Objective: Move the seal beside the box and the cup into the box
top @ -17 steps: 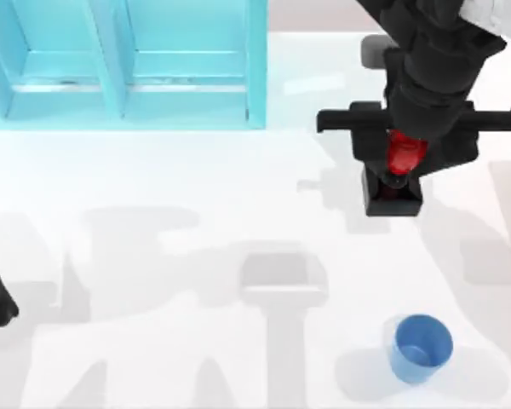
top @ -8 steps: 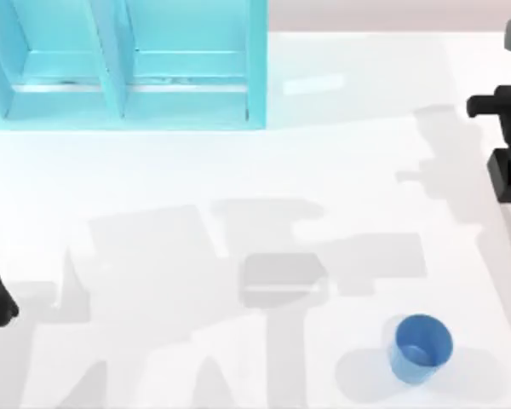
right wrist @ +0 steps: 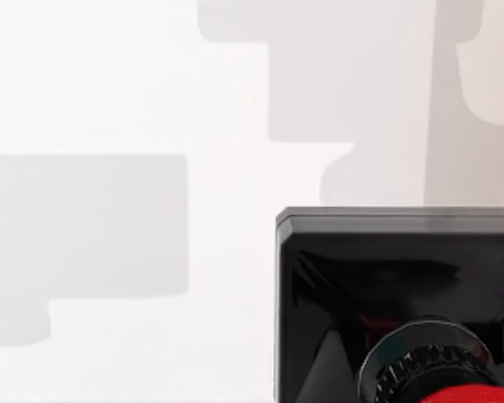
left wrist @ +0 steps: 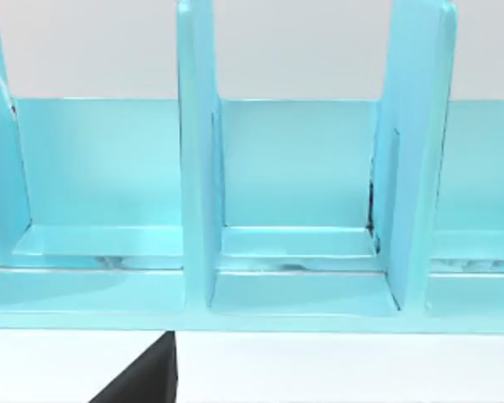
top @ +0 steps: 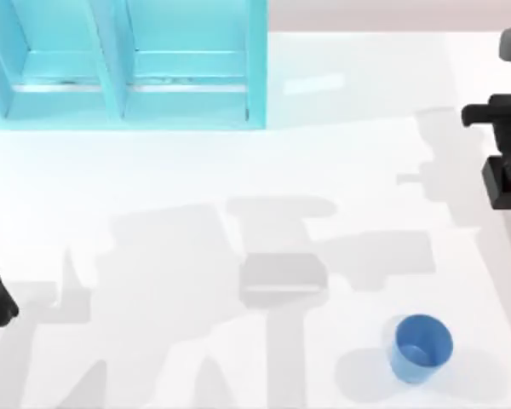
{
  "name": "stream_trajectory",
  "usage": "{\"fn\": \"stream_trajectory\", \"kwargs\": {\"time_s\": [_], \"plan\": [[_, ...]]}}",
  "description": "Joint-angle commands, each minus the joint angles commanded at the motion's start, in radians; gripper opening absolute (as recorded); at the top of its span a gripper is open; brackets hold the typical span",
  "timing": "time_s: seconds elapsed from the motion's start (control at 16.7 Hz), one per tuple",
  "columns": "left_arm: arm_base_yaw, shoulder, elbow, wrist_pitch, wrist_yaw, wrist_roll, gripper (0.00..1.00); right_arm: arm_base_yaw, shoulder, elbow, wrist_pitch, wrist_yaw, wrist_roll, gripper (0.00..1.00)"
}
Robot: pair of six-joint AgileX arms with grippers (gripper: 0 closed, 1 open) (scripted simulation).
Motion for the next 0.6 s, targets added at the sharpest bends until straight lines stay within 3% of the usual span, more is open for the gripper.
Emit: {"fn": "stream_trajectory", "kwargs": {"time_s": [0.3,0.6], "plan": [[0.000,0.000,0.000,0.000,0.000,0.000,1.00,-0.003,0.032,-0.124,0.161,-0.003,-0.001,0.00],[0.000,0.000,0.000,0.000,0.000,0.000,1.00,-0.003,0.037,-0.143,0.181,-0.002,-0.002,0.00]]}}
